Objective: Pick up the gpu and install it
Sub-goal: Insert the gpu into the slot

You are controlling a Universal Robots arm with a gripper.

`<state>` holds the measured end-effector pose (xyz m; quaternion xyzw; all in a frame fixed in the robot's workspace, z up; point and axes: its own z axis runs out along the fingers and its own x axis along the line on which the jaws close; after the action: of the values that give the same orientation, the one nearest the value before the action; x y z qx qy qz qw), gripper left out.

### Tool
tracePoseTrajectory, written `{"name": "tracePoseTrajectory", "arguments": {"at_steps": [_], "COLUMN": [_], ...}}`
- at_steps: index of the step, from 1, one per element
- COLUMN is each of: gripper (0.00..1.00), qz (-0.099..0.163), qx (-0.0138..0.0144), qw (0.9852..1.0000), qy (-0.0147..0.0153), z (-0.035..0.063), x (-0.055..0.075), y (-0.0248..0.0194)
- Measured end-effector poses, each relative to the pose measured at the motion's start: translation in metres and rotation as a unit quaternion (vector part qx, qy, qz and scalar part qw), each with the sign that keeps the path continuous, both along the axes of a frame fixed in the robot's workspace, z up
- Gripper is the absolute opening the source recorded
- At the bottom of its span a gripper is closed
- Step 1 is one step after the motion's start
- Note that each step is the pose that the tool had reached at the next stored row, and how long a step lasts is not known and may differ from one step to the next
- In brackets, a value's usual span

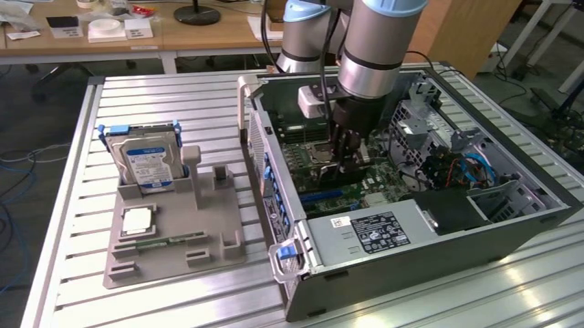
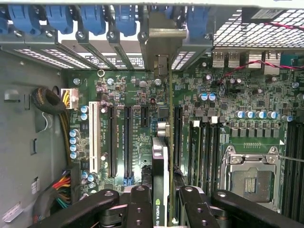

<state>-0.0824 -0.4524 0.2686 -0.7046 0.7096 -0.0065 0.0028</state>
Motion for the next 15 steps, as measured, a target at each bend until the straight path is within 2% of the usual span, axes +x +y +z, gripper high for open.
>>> {"name": "tracePoseTrajectory", "arguments": {"at_steps": [6,10,15], "gripper": [0.27,0.27,0.27], "qz": [0.000,0.000,0.000], "qx": [-0.0001,0.0000,-0.0001], "qw": [1.0000,1.0000,1.0000], "qy": [0.0001,-0.0013,-0.0014], "z": [-0.0015,-0.0026,-0.0032], "x": [-0.0007,-0.0021,-0.0026], "y": [0.0001,0.0002,0.0001]}}
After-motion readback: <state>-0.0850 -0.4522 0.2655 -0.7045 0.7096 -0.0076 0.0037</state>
